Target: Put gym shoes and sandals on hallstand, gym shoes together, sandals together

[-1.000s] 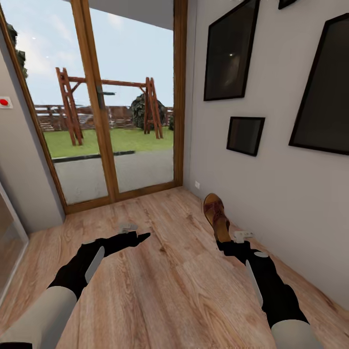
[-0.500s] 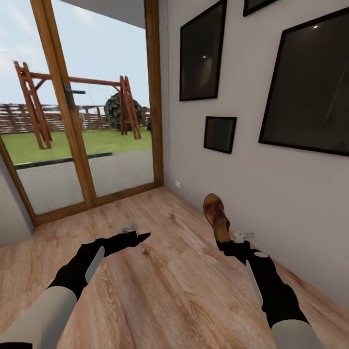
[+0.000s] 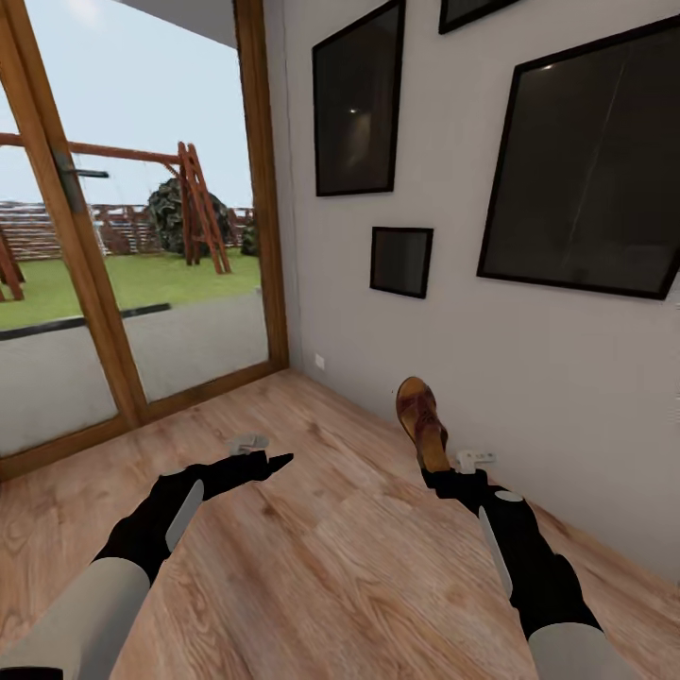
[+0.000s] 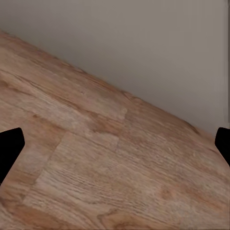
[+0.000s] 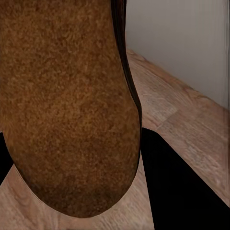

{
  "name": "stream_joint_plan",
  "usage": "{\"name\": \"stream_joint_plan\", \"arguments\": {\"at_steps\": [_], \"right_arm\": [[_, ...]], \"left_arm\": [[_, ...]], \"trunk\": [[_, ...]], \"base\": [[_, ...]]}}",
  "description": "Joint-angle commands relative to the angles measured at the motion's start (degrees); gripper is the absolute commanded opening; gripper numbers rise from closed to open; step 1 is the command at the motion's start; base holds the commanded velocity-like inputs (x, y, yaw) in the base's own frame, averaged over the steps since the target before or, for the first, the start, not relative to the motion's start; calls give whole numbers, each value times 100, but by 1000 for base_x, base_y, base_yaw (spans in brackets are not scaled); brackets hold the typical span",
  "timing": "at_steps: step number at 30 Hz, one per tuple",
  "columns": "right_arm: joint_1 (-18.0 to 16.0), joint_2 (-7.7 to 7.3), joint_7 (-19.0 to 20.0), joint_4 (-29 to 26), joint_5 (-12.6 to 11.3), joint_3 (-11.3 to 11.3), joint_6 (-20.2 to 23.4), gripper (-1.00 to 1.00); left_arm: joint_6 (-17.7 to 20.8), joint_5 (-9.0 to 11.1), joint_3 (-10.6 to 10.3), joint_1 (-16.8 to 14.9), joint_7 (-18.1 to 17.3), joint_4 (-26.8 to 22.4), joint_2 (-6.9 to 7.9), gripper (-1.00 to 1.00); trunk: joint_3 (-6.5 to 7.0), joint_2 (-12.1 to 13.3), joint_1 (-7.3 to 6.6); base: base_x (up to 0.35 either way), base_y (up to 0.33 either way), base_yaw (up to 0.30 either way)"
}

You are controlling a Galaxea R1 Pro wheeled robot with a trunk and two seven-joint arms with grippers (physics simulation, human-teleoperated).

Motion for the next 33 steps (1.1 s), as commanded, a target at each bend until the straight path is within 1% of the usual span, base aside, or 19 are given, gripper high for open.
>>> {"name": "stream_joint_plan", "arguments": {"at_steps": [1,21,26,33], "right_arm": [[-5,9,41,-8,42,-22,32,-100],[-4,9,41,-10,42,-23,32,-100],[-4,9,41,-9,42,-24,32,-100],[-4,9,42,-10,42,-21,32,-100]], "left_arm": [[48,60,-17,0,8,-7,7,100],[48,60,-17,0,7,-7,7,100],[48,60,-17,0,8,-7,9,100],[48,60,-17,0,8,-7,7,100]], "trunk": [[-6,-2,0],[-6,-2,0],[-6,-2,0],[-6,-2,0]], "base": [[152,302,-300],[214,283,-300],[168,154,-300],[63,33,-300]]}}
